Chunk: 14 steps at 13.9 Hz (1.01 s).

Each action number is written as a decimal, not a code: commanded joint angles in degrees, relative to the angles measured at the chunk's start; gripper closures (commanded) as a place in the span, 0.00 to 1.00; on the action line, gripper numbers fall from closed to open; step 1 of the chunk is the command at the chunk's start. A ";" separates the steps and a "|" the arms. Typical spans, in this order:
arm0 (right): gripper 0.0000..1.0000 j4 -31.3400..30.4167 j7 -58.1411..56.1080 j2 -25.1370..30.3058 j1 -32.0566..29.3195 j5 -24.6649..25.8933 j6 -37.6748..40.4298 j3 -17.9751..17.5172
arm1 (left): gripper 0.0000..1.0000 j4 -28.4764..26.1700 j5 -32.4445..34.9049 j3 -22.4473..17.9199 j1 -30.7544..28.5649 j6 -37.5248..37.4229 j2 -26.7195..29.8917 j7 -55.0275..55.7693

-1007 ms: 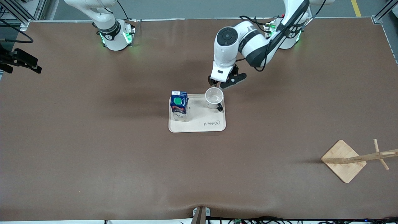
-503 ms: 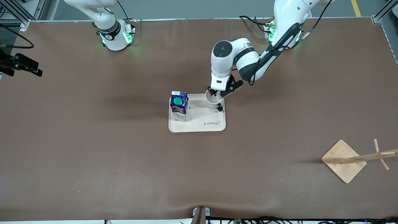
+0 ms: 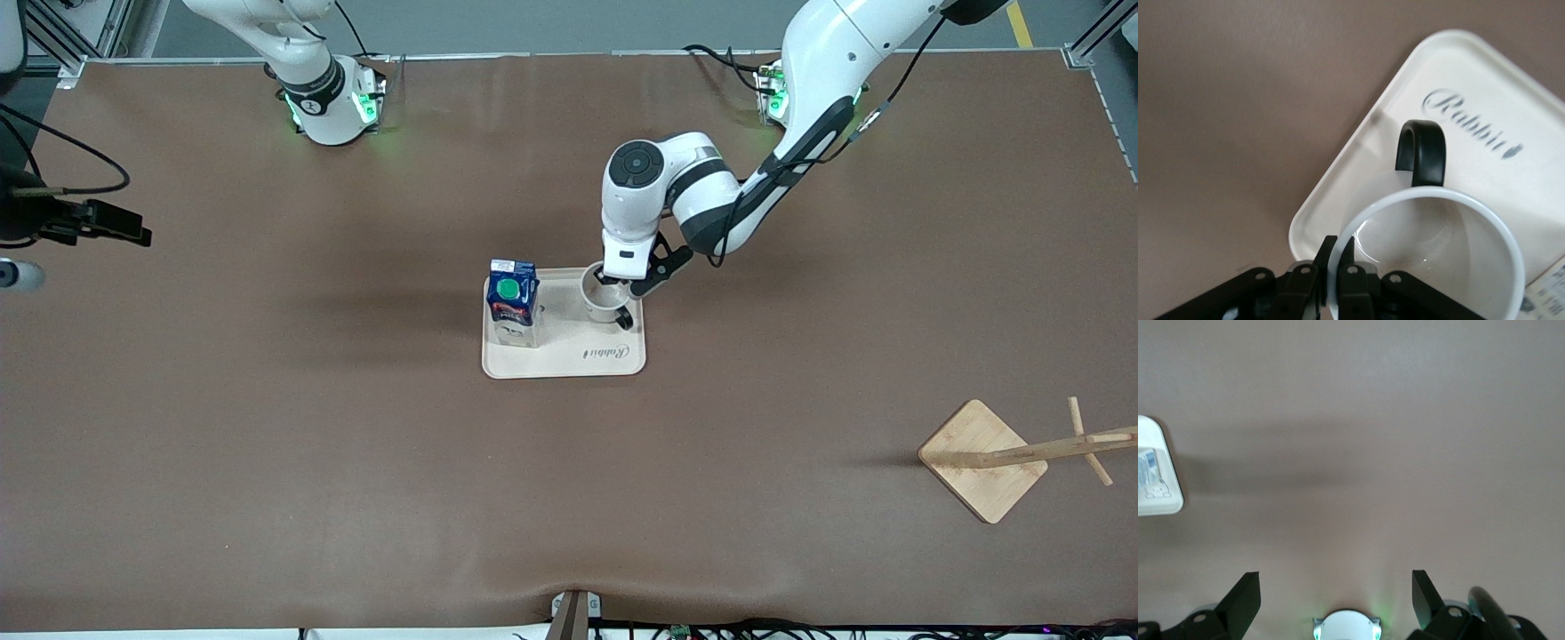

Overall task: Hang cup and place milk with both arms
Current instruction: 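Lower the left gripper and grasp the white mug by its rim, then carry the mug toward the wooden stand while the right gripper grasps the milk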

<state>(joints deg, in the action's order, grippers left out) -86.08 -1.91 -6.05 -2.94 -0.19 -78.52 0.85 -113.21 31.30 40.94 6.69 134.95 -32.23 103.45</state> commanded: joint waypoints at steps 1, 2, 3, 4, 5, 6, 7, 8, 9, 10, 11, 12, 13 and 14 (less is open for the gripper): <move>0.00 1.62 -0.64 -0.28 -1.02 -0.51 2.05 -1.29 | 1.00 2.90 1.48 0.28 -2.37 -2.74 2.42 -2.45; 0.00 1.27 0.15 -0.37 -0.58 -3.56 2.40 -1.29 | 1.00 4.65 1.48 0.37 -3.42 -5.54 3.39 -4.99; 0.00 0.66 1.55 -0.37 -0.31 -7.16 2.66 -1.29 | 1.00 7.11 1.48 0.37 -4.22 -8.53 3.84 -7.97; 0.00 0.39 4.17 -0.37 0.21 -9.28 2.58 -1.38 | 1.00 10.44 1.48 0.37 -4.49 -11.87 3.93 -10.79; 0.00 0.39 6.46 -0.37 1.78 -10.26 2.32 -1.38 | 1.00 13.78 1.48 0.28 -5.18 -14.77 3.84 -13.51; 0.00 0.39 8.05 -0.54 4.41 -10.36 1.79 -1.38 | 1.00 16.59 1.48 0.28 -6.32 -16.98 3.93 -16.41; 0.00 0.39 10.42 -1.15 7.91 -10.36 0.83 -1.29 | 1.00 18.45 1.48 0.37 -8.16 -18.22 4.19 -19.83; 0.00 0.39 15.05 -1.51 11.43 -10.36 -0.92 -1.29 | 1.00 19.34 1.48 0.46 -10.35 -19.01 5.06 -24.56; 0.00 0.39 18.93 -2.64 14.08 -10.36 -3.20 -1.38 | 1.00 19.35 1.40 0.55 -12.90 -19.19 5.94 -30.18; 0.00 0.48 21.49 -3.87 17.15 -10.36 -5.75 -1.38 | 1.00 19.35 1.22 0.55 -15.28 -19.72 7.08 -35.81; 0.00 0.48 23.60 -5.28 19.79 -10.36 -7.95 -1.38 | 1.00 19.35 1.13 0.63 -17.56 -20.77 7.79 -41.69; 0.00 0.48 27.19 -6.77 22.60 -10.36 -9.71 -1.38 | 1.00 19.35 1.13 0.64 -19.67 -21.91 8.93 -47.58; 0.00 0.48 30.27 -8.09 25.24 -10.36 -11.64 -1.38 | 1.00 19.35 0.70 0.64 -21.96 -22.35 9.89 -52.95; 0.00 0.48 30.91 -9.24 27.44 -10.36 -13.31 -1.38 | 1.00 19.35 0.34 0.72 -24.33 -22.97 10.86 -57.87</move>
<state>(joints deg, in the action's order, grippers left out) -86.42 25.99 -12.78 21.13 -10.18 -89.77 -1.14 -93.20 32.01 41.01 -14.29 114.03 -24.49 53.48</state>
